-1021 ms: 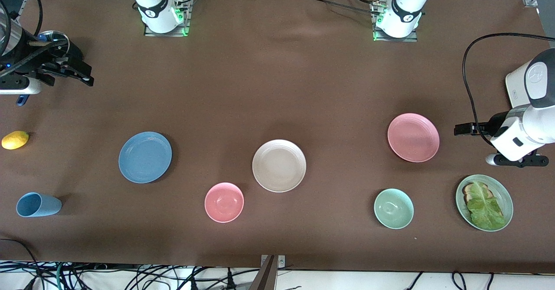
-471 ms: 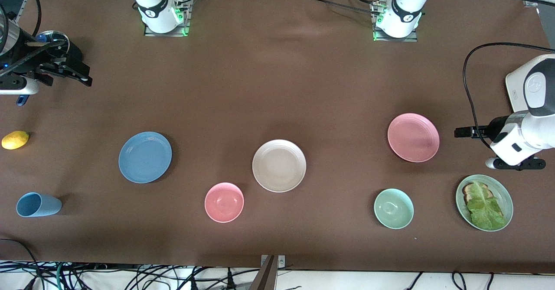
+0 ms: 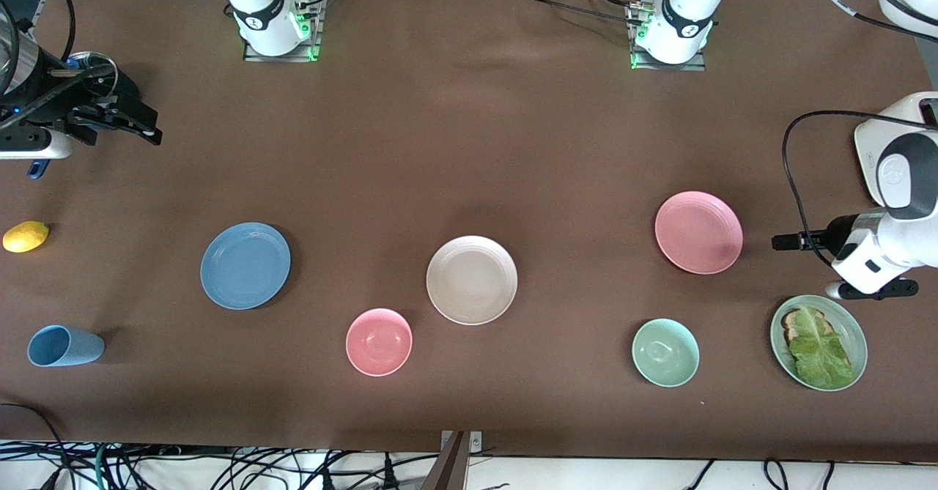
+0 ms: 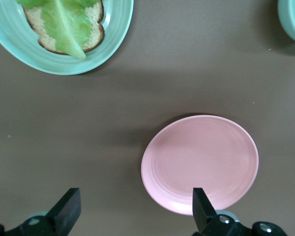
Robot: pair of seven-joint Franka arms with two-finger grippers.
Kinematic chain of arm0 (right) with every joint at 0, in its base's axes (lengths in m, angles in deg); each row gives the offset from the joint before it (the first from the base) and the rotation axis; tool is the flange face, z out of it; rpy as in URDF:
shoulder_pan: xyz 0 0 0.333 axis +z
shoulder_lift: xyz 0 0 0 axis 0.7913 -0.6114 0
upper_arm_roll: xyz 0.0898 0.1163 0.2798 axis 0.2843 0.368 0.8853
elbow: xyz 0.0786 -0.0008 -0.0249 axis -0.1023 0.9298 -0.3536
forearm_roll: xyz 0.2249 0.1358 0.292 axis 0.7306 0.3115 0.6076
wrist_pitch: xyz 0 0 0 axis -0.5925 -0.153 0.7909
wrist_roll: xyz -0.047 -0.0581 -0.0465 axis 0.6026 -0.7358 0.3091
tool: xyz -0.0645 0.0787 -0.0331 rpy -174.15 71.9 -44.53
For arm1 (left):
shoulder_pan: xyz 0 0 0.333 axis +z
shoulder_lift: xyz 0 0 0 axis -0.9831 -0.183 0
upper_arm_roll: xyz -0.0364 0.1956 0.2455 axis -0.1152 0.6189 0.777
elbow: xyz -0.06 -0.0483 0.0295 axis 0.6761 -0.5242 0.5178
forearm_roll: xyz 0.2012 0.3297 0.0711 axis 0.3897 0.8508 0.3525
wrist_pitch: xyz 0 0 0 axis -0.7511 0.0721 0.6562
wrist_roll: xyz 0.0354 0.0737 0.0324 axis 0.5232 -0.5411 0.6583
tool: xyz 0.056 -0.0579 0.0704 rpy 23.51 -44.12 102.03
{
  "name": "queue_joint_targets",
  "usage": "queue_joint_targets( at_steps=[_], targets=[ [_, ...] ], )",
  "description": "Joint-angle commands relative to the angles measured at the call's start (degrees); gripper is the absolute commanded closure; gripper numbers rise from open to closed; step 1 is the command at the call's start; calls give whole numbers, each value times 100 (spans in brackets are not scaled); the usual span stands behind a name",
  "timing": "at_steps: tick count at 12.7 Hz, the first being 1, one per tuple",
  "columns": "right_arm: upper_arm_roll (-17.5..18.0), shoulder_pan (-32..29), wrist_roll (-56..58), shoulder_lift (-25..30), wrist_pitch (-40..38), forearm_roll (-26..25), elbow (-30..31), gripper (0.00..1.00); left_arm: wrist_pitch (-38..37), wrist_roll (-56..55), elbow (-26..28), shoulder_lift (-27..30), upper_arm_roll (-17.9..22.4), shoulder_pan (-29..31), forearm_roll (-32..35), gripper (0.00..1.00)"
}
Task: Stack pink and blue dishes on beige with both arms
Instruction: 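Move the left gripper down to the rim of the pink plate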
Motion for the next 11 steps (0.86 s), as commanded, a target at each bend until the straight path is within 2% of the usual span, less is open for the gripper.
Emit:
queue_joint_targets(
  at_steps=[1, 7, 11],
  targets=[
    [-7, -10, -17, -6, -97, 119, -98, 0, 878, 78, 791, 117, -63, 21, 17, 0],
    [-16, -10, 18, -6, -97, 119, -98, 0, 2268, 500, 2118, 152, -72, 153, 17, 0],
    [-42, -19, 53, -15, -106, 119, -98, 0, 2437, 693, 2288, 47, -72, 284, 8, 0]
  ],
)
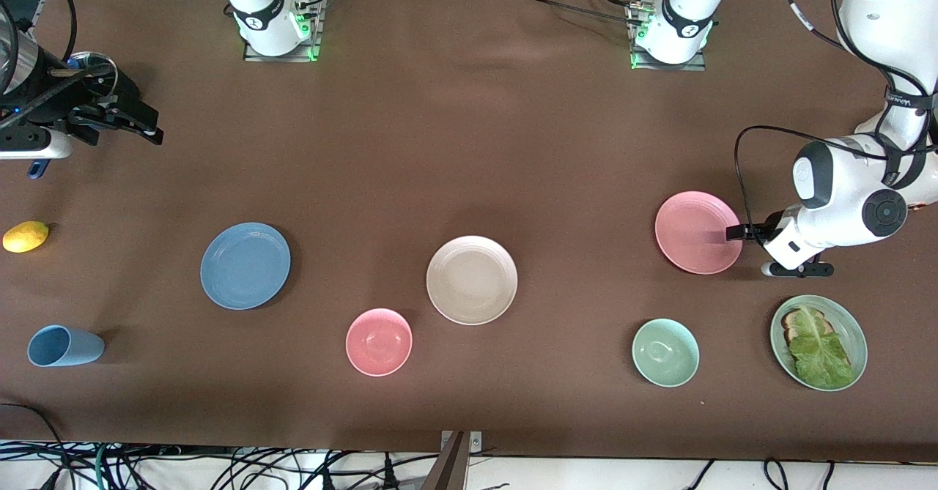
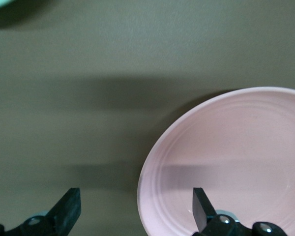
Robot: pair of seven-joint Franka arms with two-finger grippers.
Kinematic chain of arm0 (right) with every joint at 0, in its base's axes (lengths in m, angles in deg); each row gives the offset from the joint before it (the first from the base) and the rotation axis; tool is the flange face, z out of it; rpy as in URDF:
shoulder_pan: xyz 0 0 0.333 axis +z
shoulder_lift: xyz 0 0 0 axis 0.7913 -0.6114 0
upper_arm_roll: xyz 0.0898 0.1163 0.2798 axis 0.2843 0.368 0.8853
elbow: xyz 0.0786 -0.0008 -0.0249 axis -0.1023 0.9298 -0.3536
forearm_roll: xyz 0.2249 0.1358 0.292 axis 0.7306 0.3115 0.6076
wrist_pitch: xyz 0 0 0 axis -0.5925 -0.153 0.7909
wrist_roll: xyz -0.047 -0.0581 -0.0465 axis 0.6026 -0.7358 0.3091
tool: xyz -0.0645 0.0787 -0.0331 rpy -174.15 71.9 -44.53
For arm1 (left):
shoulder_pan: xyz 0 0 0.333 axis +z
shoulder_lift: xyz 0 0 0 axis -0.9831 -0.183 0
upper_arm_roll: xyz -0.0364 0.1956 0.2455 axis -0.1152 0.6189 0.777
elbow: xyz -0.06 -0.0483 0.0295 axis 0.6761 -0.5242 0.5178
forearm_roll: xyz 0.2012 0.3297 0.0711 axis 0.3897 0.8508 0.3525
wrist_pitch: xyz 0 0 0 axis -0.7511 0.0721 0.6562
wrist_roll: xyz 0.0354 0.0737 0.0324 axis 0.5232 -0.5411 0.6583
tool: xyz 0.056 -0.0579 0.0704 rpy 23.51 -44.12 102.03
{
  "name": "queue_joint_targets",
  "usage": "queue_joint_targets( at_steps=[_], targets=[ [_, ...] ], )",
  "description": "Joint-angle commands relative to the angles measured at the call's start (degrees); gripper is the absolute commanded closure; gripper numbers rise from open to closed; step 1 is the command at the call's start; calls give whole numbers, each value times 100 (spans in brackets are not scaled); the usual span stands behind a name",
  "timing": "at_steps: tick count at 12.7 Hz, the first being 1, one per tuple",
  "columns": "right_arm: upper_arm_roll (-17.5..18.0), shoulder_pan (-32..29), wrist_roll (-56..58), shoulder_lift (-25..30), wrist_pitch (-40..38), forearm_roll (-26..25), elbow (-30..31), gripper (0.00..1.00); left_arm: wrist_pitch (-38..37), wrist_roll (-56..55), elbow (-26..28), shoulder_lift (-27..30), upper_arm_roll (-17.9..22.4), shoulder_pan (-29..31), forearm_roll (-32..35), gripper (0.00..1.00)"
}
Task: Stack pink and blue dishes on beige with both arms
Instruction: 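Move the left gripper down to the rim of the pink plate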
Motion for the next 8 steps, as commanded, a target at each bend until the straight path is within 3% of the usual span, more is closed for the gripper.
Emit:
queue_joint_targets(
  at_steps=[1, 2, 3, 5, 8],
  targets=[
    [-32, -15, 62, -16, -104, 109, -98, 0, 117, 254, 148, 34, -32, 138, 8, 0],
    [-40, -24, 62, -16, -104, 109, -98, 0, 117, 298, 148, -28, -32, 139, 8, 4],
    [-41, -33, 62, -16, -104, 109, -98, 0, 117, 299, 149, -72, -32, 130, 8, 15],
    [-41, -41, 36, -16, -96, 100, -98, 0, 117, 299, 140, -89, -58, 121, 8, 55],
    [-41, -50, 1, -24, -43, 91, -98, 0, 117, 290, 105, -134, -67, 69, -1, 96]
  ],
)
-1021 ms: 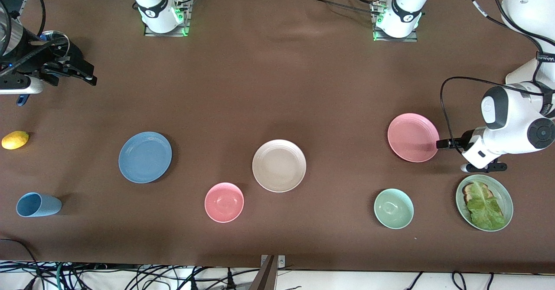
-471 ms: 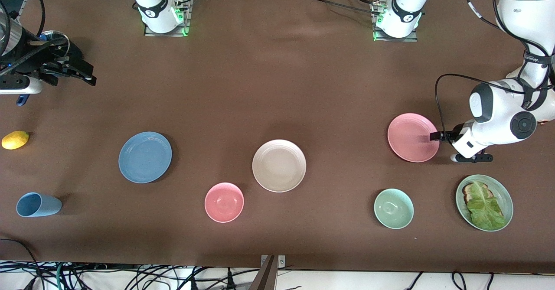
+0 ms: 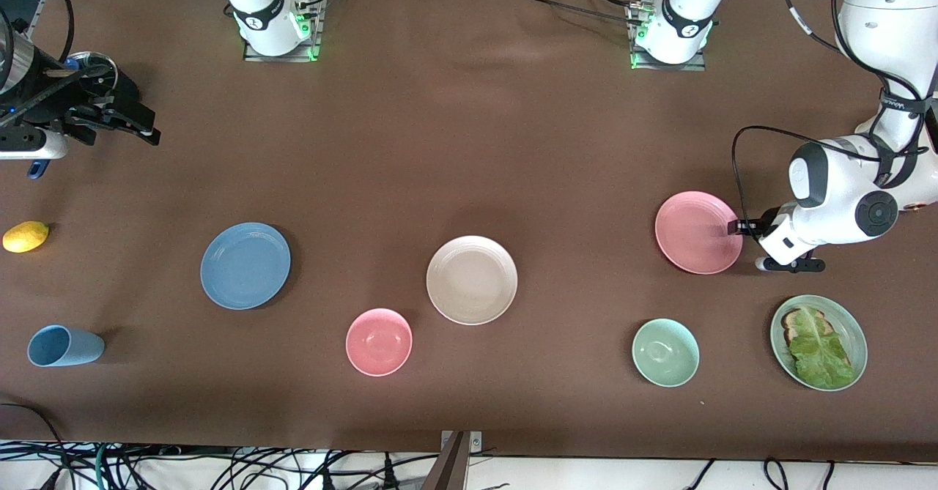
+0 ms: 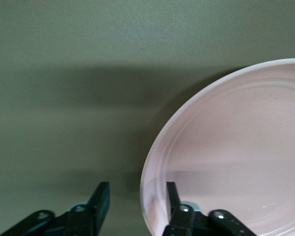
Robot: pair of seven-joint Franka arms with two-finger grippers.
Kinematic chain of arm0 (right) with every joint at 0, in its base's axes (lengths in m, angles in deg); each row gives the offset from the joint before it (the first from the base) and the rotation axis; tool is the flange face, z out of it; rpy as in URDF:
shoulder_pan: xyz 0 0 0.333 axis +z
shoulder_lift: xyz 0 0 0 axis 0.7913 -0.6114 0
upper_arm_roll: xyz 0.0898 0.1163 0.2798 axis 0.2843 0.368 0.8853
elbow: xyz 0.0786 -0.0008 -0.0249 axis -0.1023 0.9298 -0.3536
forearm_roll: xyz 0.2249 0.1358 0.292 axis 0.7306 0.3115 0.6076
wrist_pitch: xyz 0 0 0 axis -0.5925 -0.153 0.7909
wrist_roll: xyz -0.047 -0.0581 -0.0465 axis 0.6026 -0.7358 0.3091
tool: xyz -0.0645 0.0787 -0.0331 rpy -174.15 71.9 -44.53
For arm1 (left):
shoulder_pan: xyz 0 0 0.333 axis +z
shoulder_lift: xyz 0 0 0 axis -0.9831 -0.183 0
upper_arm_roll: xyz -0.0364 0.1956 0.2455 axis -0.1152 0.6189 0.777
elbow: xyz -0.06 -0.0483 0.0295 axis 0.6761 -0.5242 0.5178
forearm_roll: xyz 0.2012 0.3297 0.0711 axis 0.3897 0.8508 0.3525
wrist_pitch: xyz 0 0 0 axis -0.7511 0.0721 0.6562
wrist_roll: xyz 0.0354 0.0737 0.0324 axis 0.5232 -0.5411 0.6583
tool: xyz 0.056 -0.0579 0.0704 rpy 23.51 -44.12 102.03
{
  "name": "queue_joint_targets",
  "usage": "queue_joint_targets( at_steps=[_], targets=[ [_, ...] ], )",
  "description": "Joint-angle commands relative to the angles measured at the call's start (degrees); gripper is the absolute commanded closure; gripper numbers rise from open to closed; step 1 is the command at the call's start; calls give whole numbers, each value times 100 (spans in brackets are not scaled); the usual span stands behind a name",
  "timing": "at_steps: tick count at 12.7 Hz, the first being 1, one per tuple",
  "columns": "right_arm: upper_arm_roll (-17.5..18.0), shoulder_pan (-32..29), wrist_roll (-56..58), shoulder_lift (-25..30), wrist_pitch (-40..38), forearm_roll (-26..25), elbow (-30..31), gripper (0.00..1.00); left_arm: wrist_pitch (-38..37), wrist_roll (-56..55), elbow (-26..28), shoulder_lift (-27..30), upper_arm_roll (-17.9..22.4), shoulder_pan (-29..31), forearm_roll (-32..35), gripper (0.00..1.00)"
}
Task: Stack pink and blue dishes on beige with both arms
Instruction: 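Close the left gripper on the pink plate rim and lift it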
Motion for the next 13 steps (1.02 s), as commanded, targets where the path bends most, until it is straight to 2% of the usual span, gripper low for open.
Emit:
queue_joint_targets(
  at_steps=[1, 3, 6, 9, 10, 11, 13],
  targets=[
    [-19, -37, 35, -24, -36, 65, -98, 0, 62, 99, -2, 0, -26, -20, -9, 100],
    [-27, -46, 44, -24, -36, 30, -98, 0, 19, 37, -63, -18, -26, -55, -10, 100],
    [-36, -46, 44, -24, -44, 21, -98, 0, -147, 64, -195, -27, -52, -64, -396, 100],
    [-36, -89, 18, -24, -44, 47, -98, 0, -1253, -24, -721, 184, -218, -37, -510, 100],
    [-45, -107, 26, -33, -44, 47, -98, 0, -1500, -138, -923, 219, -280, -29, -754, 100],
    [-36, -125, -8, -85, -44, 73, -98, 0, -1702, -243, -1081, 228, -307, -37, -896, 100],
    [-36, -142, 45, -270, -44, 82, -98, 0, -1862, -821, -1337, 263, -683, -37, -1273, 100]
  ],
)
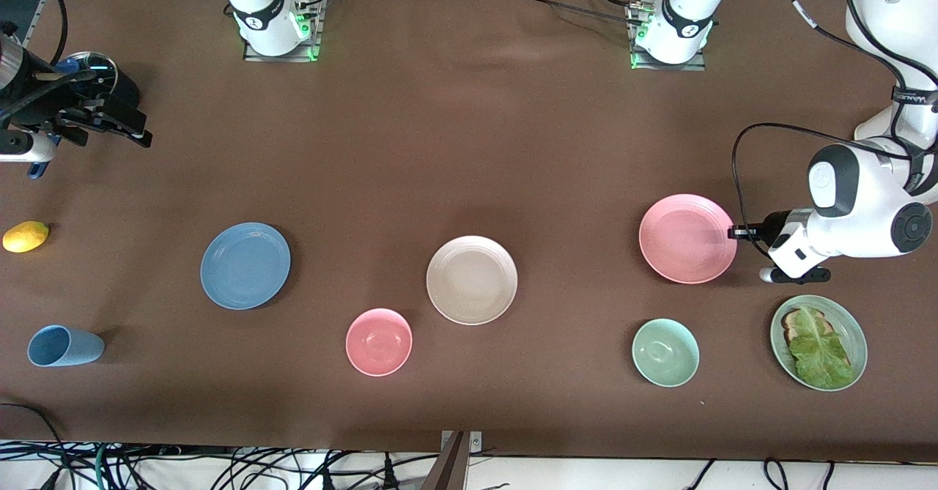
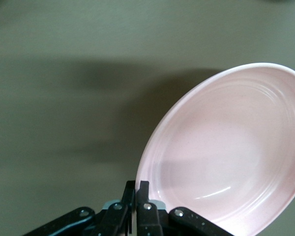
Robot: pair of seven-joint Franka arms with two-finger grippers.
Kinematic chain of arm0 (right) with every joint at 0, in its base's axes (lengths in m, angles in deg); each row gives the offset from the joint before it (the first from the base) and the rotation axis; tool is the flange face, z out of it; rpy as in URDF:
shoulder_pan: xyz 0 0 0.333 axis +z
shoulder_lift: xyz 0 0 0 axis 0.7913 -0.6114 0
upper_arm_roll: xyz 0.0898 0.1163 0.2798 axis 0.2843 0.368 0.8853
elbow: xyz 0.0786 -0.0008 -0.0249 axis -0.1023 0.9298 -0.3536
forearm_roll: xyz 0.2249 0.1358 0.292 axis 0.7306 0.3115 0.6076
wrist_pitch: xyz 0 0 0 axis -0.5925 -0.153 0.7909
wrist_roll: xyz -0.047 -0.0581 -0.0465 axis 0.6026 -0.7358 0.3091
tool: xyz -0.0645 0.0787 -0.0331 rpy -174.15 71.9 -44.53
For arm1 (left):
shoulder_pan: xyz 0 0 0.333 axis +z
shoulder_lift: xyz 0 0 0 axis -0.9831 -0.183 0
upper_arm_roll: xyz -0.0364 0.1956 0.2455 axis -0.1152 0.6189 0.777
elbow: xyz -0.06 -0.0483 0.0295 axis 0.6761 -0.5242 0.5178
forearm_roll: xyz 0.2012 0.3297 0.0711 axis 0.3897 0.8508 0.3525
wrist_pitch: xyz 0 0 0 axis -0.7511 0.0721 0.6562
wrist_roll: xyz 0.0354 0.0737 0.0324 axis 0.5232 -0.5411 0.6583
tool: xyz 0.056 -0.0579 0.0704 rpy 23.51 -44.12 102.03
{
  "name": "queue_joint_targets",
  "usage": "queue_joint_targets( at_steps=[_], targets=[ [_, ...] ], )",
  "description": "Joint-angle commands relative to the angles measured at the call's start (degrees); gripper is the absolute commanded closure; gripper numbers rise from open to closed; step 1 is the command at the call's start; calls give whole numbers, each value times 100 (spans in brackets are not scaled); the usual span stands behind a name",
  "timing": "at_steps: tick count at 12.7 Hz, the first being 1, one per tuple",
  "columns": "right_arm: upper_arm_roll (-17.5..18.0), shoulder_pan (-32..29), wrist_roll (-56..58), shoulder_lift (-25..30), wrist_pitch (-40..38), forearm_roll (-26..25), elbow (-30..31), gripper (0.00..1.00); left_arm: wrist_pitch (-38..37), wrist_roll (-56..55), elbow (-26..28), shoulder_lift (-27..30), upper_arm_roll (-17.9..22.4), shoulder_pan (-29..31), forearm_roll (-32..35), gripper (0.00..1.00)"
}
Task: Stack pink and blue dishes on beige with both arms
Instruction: 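Close the left gripper on the pink plate rim and lift it, then set the pink plate on the beige plate while the right gripper reaches out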
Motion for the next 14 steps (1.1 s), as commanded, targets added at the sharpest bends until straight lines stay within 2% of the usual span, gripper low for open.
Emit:
queue_joint_targets(
  at_steps=[1, 4, 5, 8, 12, 14],
  targets=[
    [14, -54, 21, -212, -35, 83, -113, 0, -229, -716, -281, 48, -470, -11, -325, 100],
    [14, -37, 108, -230, -35, 5, -104, 0, -212, -1831, -649, 5, -1111, -115, -282, 100],
    [23, -37, 326, -230, -9, -65, -96, 0, -185, -2226, -851, -92, -1148, -386, -255, 100],
    [23, -54, 451, -397, 18, -75, -104, 0, -159, -3159, -1439, -565, -1148, -1222, -299, 100],
    [23, -46, 776, -424, 53, -284, -104, 0, -141, -3600, -2073, -1128, -1070, -1987, -255, 100],
    [23, -46, 1013, -677, 201, -347, -96, 0, 287, -3889, -2215, -1348, -825, -2443, -237, 100]
  ],
)
